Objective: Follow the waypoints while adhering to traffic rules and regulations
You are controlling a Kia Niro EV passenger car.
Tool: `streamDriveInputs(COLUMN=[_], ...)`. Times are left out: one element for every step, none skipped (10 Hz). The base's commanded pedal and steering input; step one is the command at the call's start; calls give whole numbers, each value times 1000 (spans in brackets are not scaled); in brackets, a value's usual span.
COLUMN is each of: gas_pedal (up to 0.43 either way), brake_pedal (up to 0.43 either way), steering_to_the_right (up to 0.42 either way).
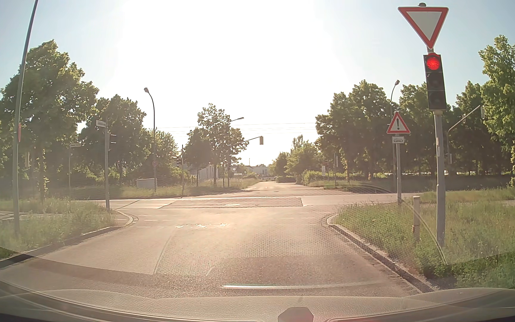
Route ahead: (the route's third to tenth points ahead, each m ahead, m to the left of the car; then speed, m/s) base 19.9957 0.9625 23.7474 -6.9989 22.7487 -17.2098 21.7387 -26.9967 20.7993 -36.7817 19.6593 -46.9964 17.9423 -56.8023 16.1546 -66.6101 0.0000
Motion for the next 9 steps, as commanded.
streamDriveInputs(gas_pedal=[0,0,0,0,0,0,0,0,0], brake_pedal=[299,299,299,299,299,305,299,299,305], steering_to_the_right=[-15,-14,-14,-14,-14,-14,-14,-14,-14])
